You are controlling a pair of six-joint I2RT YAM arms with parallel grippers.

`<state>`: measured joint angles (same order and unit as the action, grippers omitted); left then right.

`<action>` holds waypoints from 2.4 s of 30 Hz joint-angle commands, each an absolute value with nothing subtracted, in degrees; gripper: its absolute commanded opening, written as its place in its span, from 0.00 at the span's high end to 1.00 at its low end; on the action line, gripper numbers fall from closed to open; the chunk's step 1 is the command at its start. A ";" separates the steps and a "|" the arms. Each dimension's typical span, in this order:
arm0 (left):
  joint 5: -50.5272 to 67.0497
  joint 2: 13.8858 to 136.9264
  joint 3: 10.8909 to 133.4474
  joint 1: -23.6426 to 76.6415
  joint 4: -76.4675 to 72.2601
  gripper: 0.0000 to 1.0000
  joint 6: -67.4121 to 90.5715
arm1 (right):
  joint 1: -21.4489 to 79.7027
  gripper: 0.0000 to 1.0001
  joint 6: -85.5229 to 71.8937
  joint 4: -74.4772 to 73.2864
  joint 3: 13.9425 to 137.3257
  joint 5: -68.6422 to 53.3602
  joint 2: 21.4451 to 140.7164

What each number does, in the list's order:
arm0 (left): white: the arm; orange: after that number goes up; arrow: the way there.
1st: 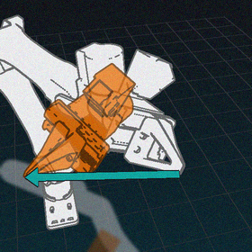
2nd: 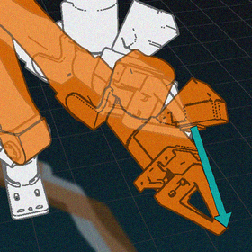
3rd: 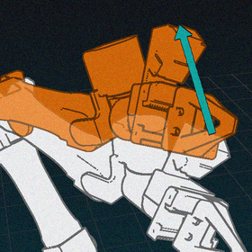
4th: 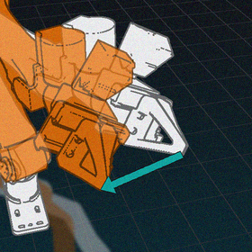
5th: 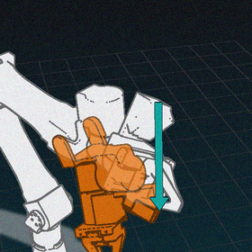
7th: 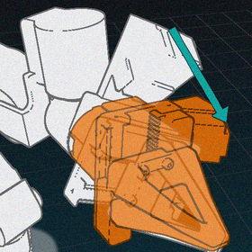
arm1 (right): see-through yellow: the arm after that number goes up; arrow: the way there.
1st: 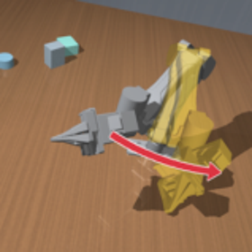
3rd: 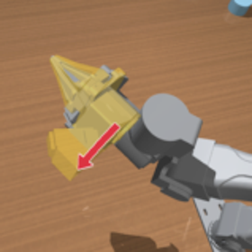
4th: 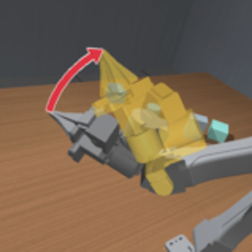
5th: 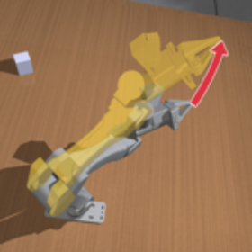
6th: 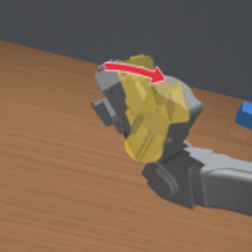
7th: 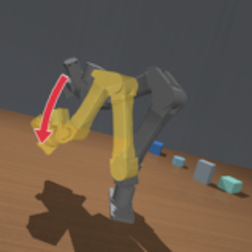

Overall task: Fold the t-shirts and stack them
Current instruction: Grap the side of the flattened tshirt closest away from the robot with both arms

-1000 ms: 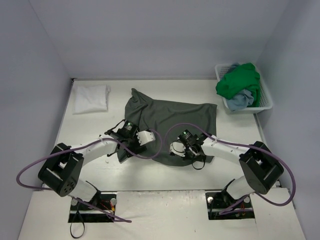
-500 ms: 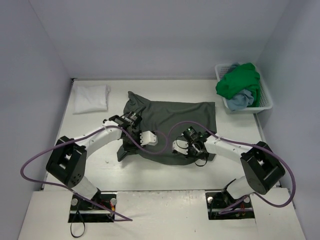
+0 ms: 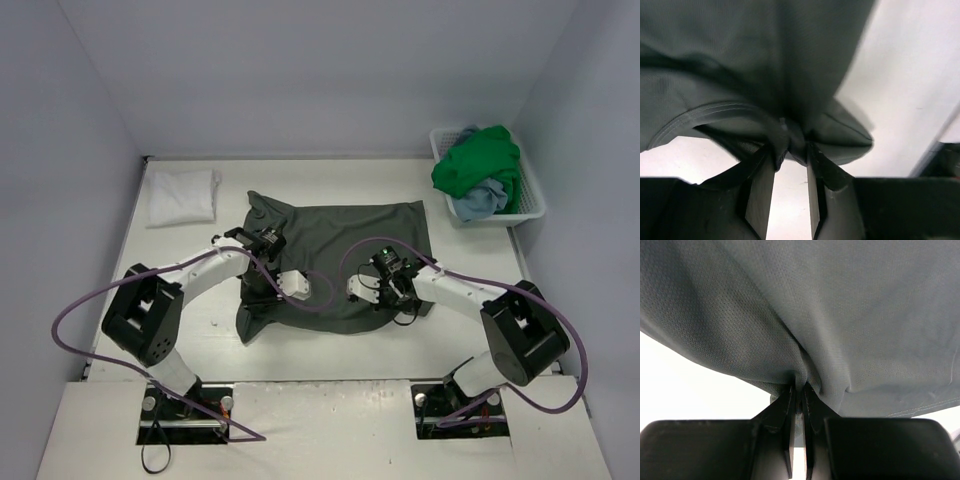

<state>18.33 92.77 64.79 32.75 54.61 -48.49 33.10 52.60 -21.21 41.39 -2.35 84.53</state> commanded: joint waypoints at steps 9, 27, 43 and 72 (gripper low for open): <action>-4.44 91.93 58.01 26.20 35.87 0.74 -43.95 | 32.08 1.00 54.40 -20.48 38.76 1.39 81.91; -18.80 101.95 59.59 19.96 17.93 0.64 -39.82 | 31.99 0.94 50.55 -12.49 37.53 4.91 83.92; -10.03 77.18 60.56 19.60 28.11 0.29 -32.35 | 31.73 0.73 43.86 -1.93 37.44 19.16 87.63; 3.52 72.23 48.25 34.01 29.62 0.26 -33.13 | 31.29 0.71 45.88 -23.11 40.96 4.49 68.91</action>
<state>3.57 70.13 47.55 33.36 33.12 -32.77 31.48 44.16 -18.59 41.60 8.99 69.12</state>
